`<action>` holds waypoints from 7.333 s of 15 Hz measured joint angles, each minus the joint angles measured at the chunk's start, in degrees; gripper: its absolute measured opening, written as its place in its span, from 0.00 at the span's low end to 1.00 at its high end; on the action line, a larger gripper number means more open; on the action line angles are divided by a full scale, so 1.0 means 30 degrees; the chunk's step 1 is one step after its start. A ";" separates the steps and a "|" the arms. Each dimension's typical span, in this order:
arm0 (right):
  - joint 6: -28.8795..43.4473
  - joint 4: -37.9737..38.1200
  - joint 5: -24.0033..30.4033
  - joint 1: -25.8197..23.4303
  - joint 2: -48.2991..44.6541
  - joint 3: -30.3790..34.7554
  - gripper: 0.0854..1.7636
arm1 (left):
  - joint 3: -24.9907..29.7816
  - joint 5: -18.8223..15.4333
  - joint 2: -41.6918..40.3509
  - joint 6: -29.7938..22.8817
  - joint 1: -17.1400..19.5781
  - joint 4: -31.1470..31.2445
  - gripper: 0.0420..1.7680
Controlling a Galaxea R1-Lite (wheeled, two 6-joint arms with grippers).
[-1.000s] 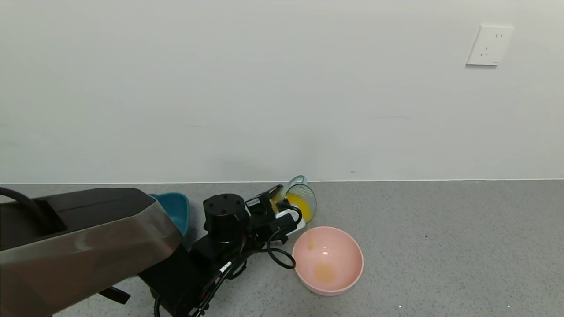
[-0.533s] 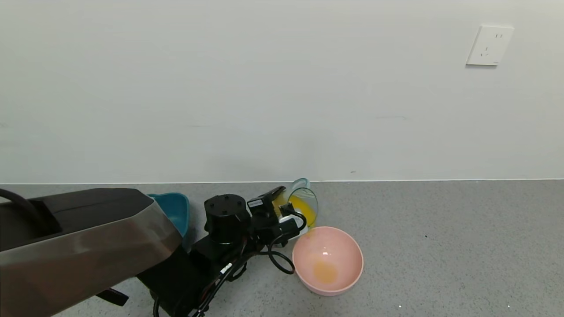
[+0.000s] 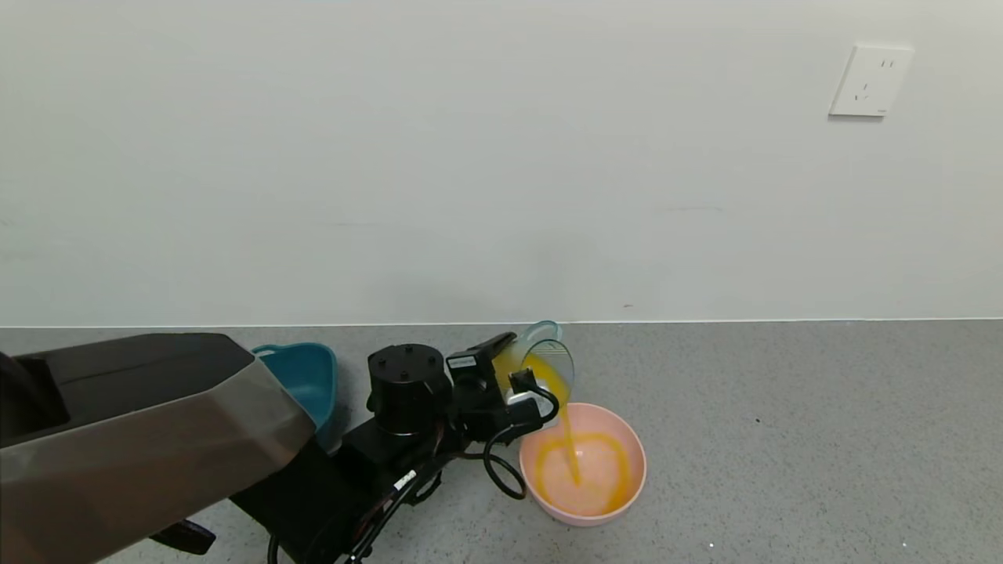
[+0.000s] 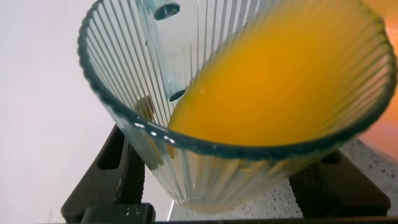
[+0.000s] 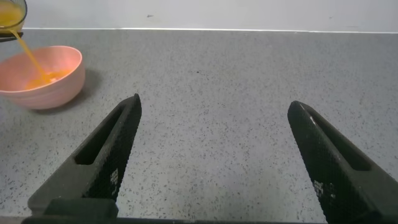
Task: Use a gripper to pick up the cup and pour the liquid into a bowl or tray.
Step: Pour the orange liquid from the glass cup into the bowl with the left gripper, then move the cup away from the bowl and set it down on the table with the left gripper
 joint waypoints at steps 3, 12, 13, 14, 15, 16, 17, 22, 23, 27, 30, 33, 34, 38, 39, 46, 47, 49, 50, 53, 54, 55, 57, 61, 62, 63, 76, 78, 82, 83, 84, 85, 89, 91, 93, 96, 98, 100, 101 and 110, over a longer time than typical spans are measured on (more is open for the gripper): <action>0.0000 0.0000 0.0008 0.0000 0.0000 0.0000 0.97 | 0.0041 0.0248 -0.0199 0.0569 0.0028 0.0260 0.72; 0.0000 0.0000 0.0008 0.0000 0.0000 0.0000 0.97 | 0.0102 0.0780 -0.1044 0.1406 0.0114 0.1654 0.72; 0.0008 0.0008 0.0008 0.0000 0.0000 0.0000 0.97 | 0.0106 0.0890 -0.1073 0.1414 0.0093 0.1727 0.72; 0.0000 0.0008 0.0008 0.0000 0.0000 0.0000 0.97 | 0.0102 0.0931 -0.1101 0.1406 0.0077 0.1731 0.72; 0.0008 0.0008 0.0008 0.0000 0.0000 0.0000 0.97 | 0.0093 0.0947 -0.1130 0.1406 0.0077 0.1764 0.72; 0.0008 0.0008 0.0008 0.0000 0.0000 0.0000 0.97 | 0.0102 0.0947 -0.1166 0.1430 0.0073 0.1764 0.72; 0.0000 0.0000 0.0000 0.0000 0.0000 0.0000 0.97 | 0.0102 0.0947 -0.1203 0.1569 0.0073 0.1764 0.72; 0.0000 0.0008 0.0008 0.0000 0.0000 0.0000 0.97 | 0.0195 0.1138 -0.1313 0.1735 0.0057 0.1959 0.72; 0.0000 0.0000 0.0008 0.0000 0.0000 0.0000 0.97 | 0.0362 0.1284 -0.1321 0.1764 0.0012 0.1959 0.72; 0.0008 0.0000 0.0008 0.0000 0.0000 0.0000 0.97 | 0.0536 0.1682 -0.1467 0.1784 -0.0183 0.1942 0.72; 0.0000 0.0000 0.0008 0.0000 0.0000 0.0000 0.97 | 0.0597 0.1946 -0.1589 0.1959 -0.0240 0.1942 0.72; 0.0000 0.0000 0.0008 0.0000 0.0000 0.0000 0.97 | 0.0813 0.2519 -0.1719 0.2133 -0.0512 0.1950 0.72; 0.0000 0.0000 0.0008 0.0000 0.0000 0.0000 0.97 | 0.0866 0.2739 -0.1751 0.2158 -0.0605 0.1942 0.72; 0.0008 0.0000 0.0008 0.0000 0.0000 0.0000 0.97 | 0.0996 0.3279 -0.1845 0.2418 -0.0833 0.1902 0.72; 0.0008 0.0000 0.0000 0.0000 0.0000 0.0000 0.97 | 0.1032 0.3409 -0.1890 0.2442 -0.0874 0.1894 0.72; 0.0000 0.0000 0.0008 0.0000 0.0000 0.0000 0.97 | 0.1052 0.3600 -0.2068 0.3344 -0.0947 0.1699 0.72; 0.0000 0.0000 0.0008 0.0000 0.0000 0.0000 0.97 | 0.1048 0.3612 -0.2093 0.3409 -0.0955 0.1690 0.72; 0.0000 0.0000 0.0008 0.0000 0.0000 0.0000 0.97 | 0.1004 0.3621 -0.2113 0.3848 -0.0943 0.1682 0.72; 0.0008 0.0000 0.0008 0.0000 0.0000 0.0000 0.97 | 0.0947 0.3621 -0.2121 0.4080 -0.0943 0.1674 0.72; 0.0000 0.0000 0.0008 0.0000 0.0000 0.0000 0.97 | 0.0857 0.3621 -0.2121 0.4458 -0.0943 0.1666 0.72; -0.0008 0.0000 0.0008 0.0000 0.0000 0.0000 0.97 | 0.0837 0.3629 -0.2121 0.4669 -0.0943 0.1662 0.72; 0.0000 0.0000 0.0008 0.0000 0.0000 0.0000 0.97 | 0.0809 0.3604 -0.2121 0.4962 -0.0943 0.1654 0.72; 0.0000 0.0000 0.0008 0.0000 0.0000 0.0000 0.97 | 0.0772 0.3604 -0.2129 0.5339 -0.0955 0.1341 0.72; -0.0008 0.0000 0.0008 0.0000 0.0000 0.0000 0.97 | 0.0772 0.3600 -0.2121 0.5778 -0.1182 0.1296 0.72; -0.0008 0.0000 0.0008 0.0000 0.0000 0.0000 0.97 | 0.0772 0.3592 -0.2121 0.5860 -0.1239 0.1296 0.72; 0.0000 0.0008 0.0008 0.0000 0.0000 0.0000 0.97 | 0.0772 0.3600 -0.2121 0.6002 -0.1260 0.1288 0.72; 0.0000 0.0000 0.0008 0.0000 0.0000 0.0000 0.97 | 0.0597 0.3600 -0.2166 0.8745 -0.1560 0.1223 0.72; 0.0008 -0.0004 0.0008 0.0000 0.0000 0.0000 0.97 | 0.0581 0.3600 -0.2223 0.9167 -0.1605 0.1239 0.72; 0.0000 0.0000 0.0008 0.0000 0.0000 0.0000 0.97 | 0.0699 0.3592 -0.2361 1.0264 -0.1715 0.1166 0.72; -0.0008 0.0000 0.0008 0.0000 0.0000 0.0000 0.97 | 0.0735 0.3592 -0.2385 1.0537 -0.1751 0.1048 0.72; 0.0008 0.0000 0.0008 0.0000 0.0000 0.0000 0.97 | 0.0756 0.3592 -0.2406 1.0821 -0.1780 0.1028 0.72; 0.0000 0.0000 0.0008 0.0000 0.0000 0.0000 0.97 | 0.0764 0.3592 -0.2426 1.1037 -0.1816 0.1028 0.72; 0.0008 0.0008 0.0000 0.0000 0.0000 0.0000 0.97 | 0.0813 0.3576 -0.2491 1.1861 -0.1991 0.1032 0.72; 0.0008 0.0008 0.0008 0.0000 0.0000 0.0000 0.97 | 0.0841 0.3576 -0.2523 1.1971 -0.2064 0.1032 0.72; 0.0008 0.0008 0.0008 0.0000 0.0000 0.0000 0.97 | 0.0947 0.3572 -0.2544 1.2321 -0.2150 0.0959 0.72; 0.0008 0.0000 0.0008 0.0000 0.0000 0.0000 0.97 | 0.1158 0.3564 -0.2588 1.2459 -0.2267 0.0821 0.72; 0.0000 0.0000 0.0000 0.0000 0.0000 0.0000 0.97 | 0.1187 0.3584 -0.2633 1.2467 -0.2280 0.0817 0.72; 0.0008 0.0000 0.0008 0.0000 0.0000 0.0000 0.97 | 0.1195 0.3592 -0.2662 1.2451 -0.2276 0.0817 0.72; 0.0008 0.0000 0.0008 0.0000 0.0000 0.0000 0.97 | 0.1199 0.3592 -0.2682 1.2443 -0.2276 0.0817 0.72; -0.0008 0.0008 0.0008 0.0000 0.0000 0.0000 0.97 | 0.0874 0.3702 -0.3092 0.8066 -0.2011 0.1215 0.72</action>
